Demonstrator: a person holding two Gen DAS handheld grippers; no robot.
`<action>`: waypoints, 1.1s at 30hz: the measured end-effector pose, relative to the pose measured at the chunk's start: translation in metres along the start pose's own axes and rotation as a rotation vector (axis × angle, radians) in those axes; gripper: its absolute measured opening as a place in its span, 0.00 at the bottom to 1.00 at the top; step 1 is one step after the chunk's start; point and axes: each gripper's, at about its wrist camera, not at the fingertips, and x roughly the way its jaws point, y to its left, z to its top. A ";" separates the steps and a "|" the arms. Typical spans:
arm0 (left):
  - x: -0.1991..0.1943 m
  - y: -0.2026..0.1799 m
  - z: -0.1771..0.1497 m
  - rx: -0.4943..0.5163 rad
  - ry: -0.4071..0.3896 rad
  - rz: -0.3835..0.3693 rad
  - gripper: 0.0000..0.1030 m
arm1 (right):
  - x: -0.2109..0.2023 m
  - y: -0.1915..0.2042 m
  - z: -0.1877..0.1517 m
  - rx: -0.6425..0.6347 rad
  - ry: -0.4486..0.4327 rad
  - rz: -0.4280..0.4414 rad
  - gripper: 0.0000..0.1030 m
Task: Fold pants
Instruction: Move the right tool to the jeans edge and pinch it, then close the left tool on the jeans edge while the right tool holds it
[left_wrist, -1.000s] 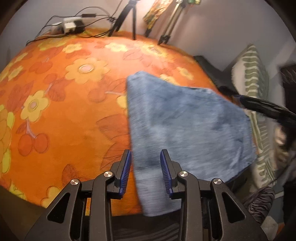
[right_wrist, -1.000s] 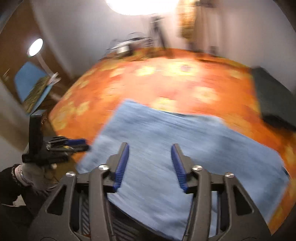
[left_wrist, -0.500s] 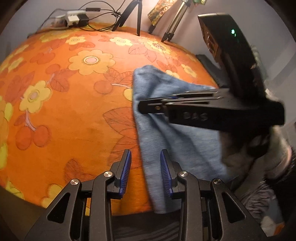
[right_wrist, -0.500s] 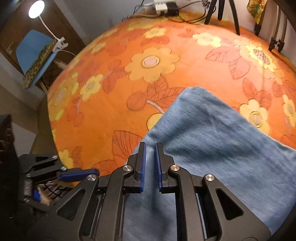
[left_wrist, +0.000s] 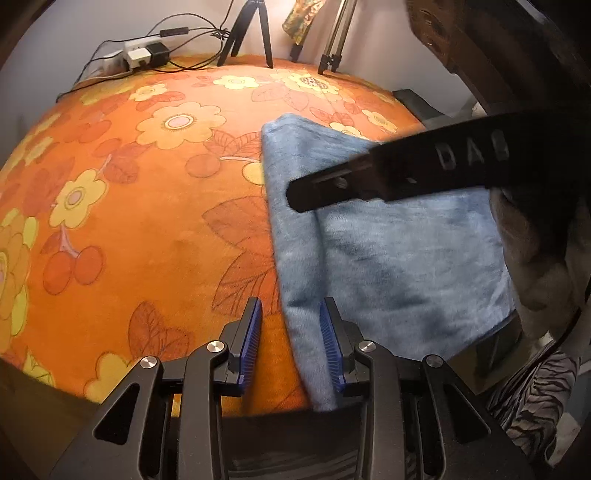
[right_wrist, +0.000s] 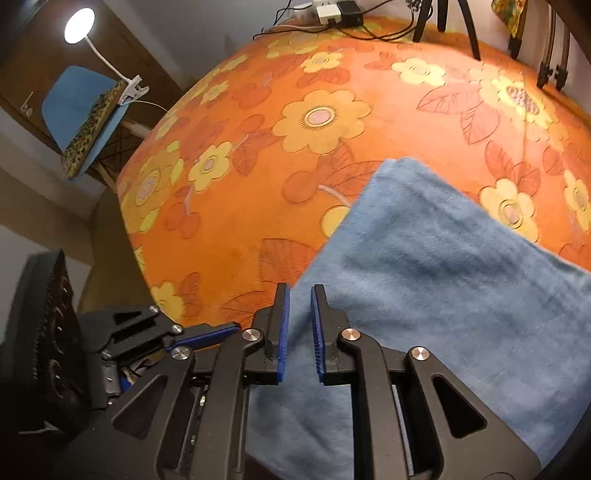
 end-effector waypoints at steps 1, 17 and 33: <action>-0.001 0.000 -0.002 -0.002 -0.002 -0.003 0.30 | 0.001 0.002 0.002 0.011 0.007 -0.004 0.34; -0.016 0.018 -0.008 -0.166 -0.017 -0.169 0.30 | 0.054 0.036 0.024 -0.002 0.251 -0.257 0.44; -0.002 -0.002 0.010 -0.187 -0.006 -0.207 0.45 | 0.002 0.001 0.023 0.137 0.063 -0.130 0.03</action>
